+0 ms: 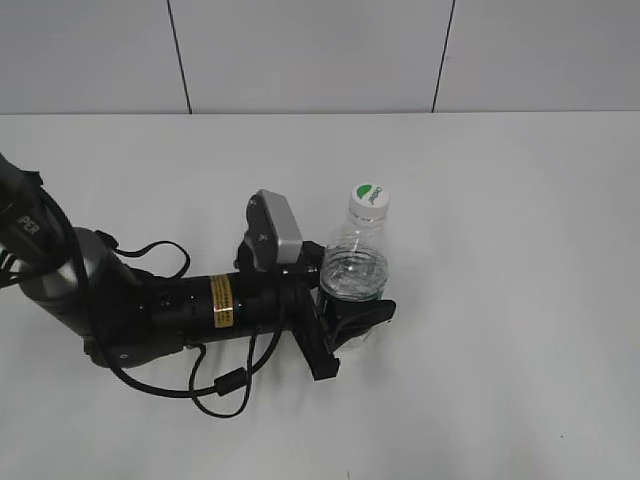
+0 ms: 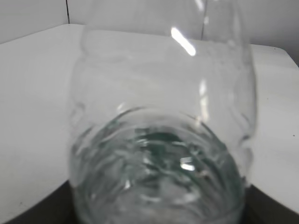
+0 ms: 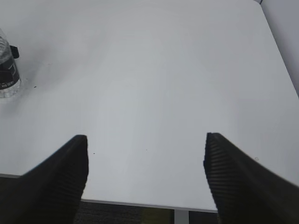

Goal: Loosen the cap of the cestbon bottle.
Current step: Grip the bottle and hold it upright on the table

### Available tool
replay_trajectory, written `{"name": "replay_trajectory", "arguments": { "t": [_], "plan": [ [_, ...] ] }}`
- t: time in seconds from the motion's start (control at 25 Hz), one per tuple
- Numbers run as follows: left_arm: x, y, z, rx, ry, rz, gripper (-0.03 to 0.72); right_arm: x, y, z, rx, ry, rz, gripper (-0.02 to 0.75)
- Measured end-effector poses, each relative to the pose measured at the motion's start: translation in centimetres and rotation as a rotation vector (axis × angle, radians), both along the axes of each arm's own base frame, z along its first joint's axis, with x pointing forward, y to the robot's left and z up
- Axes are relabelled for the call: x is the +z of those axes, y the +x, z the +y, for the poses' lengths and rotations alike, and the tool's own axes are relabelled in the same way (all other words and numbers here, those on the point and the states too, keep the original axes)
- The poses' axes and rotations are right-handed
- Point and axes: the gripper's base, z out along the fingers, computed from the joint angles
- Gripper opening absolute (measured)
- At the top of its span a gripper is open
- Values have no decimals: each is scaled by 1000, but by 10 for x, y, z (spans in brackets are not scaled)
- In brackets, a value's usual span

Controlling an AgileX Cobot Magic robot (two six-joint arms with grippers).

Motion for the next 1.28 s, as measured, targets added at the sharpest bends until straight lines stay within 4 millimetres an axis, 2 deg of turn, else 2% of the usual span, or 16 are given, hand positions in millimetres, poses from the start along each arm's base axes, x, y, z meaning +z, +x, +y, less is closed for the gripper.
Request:
{"name": "replay_trajectory", "arguments": {
  "t": [0.48,1.28],
  "plan": [
    [0,13,19,34,-1,-3,401,0,0,0,0,0,0,588],
    [1,14,20,3,3,-16,401,0,0,0,0,0,0,590]
  ]
}}
